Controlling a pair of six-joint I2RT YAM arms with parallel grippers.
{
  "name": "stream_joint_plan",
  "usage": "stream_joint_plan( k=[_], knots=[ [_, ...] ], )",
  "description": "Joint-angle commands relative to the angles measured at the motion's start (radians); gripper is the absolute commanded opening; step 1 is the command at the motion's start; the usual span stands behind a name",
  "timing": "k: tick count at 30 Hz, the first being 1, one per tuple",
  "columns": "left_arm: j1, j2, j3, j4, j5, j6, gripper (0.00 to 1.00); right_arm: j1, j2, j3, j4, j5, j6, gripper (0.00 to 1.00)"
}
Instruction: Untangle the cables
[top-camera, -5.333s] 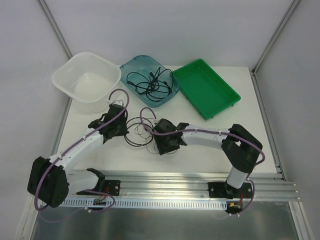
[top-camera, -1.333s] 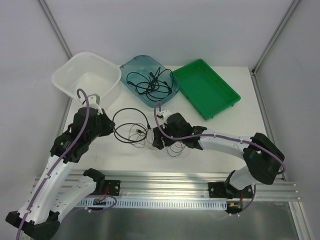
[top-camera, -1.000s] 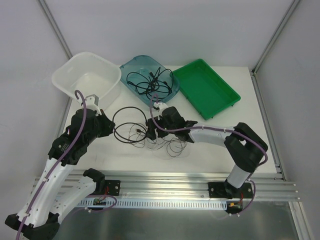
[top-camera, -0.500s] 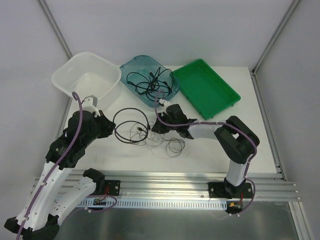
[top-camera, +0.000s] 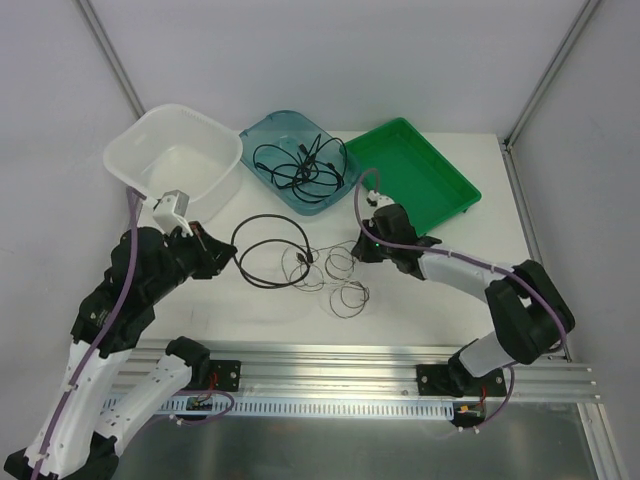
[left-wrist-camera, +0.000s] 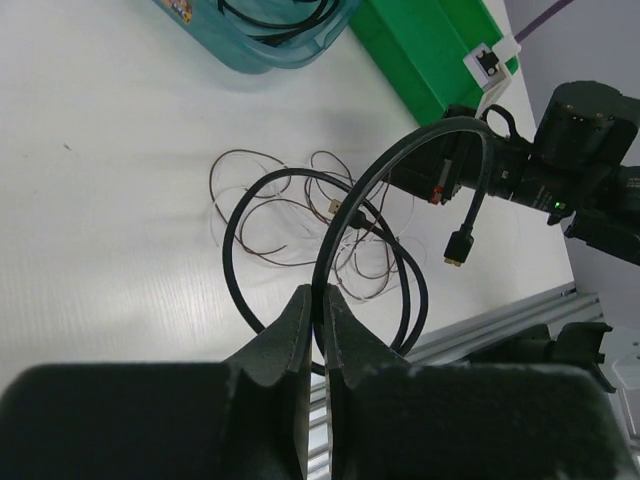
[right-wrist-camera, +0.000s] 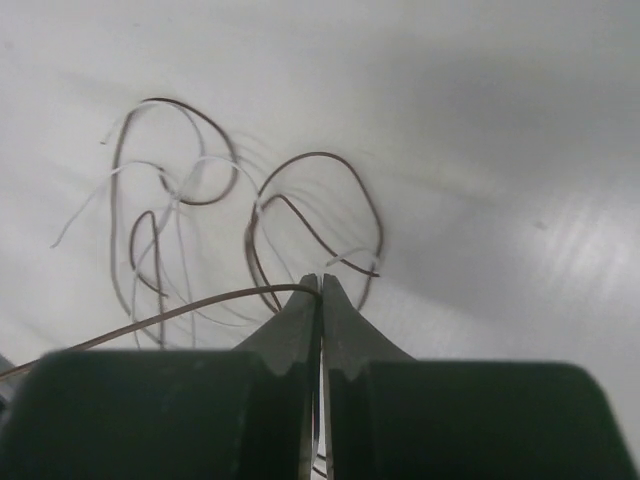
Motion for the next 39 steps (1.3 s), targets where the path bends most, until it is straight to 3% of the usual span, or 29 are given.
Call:
stream_joint_plan(
  k=[1,5,9,16,20,22,26,31,37,39],
  knots=[
    [0.0,-0.037,0.072,0.01,-0.006,0.005,0.0,-0.057,-0.101,-0.062,-0.175,0.149,-0.004,0.01],
    [0.0,-0.043,0.114,0.002,0.0,0.009,0.0,-0.139,-0.179,-0.113,-0.265,0.182,0.011,0.01],
    [0.0,-0.045,0.114,-0.041,-0.147,0.024,0.0,-0.197,-0.251,-0.142,-0.35,0.188,0.007,0.01],
    [0.0,-0.025,0.085,-0.171,-0.646,0.065,0.0,-0.223,-0.434,-0.183,-0.479,0.219,0.027,0.01],
    [0.0,0.008,0.048,-0.217,-0.857,0.068,0.0,-0.266,-0.559,-0.193,-0.543,0.217,0.027,0.01],
    [0.003,0.028,0.036,-0.225,-0.895,0.065,0.0,-0.293,-0.63,-0.183,-0.598,0.216,0.019,0.01],
    [0.002,0.06,0.025,-0.223,-0.89,0.064,0.0,-0.317,-0.686,-0.14,-0.664,0.213,-0.01,0.01],
    [0.003,0.063,0.008,-0.173,-0.761,0.062,0.0,-0.315,-0.684,-0.114,-0.663,0.067,-0.056,0.01],
    [0.002,0.06,0.016,-0.118,-0.577,0.071,0.0,-0.248,-0.637,-0.108,-0.643,-0.053,-0.107,0.21],
    [0.002,0.069,0.023,-0.084,-0.526,0.073,0.0,-0.219,-0.626,-0.099,-0.651,-0.057,-0.127,0.36]
  ],
)
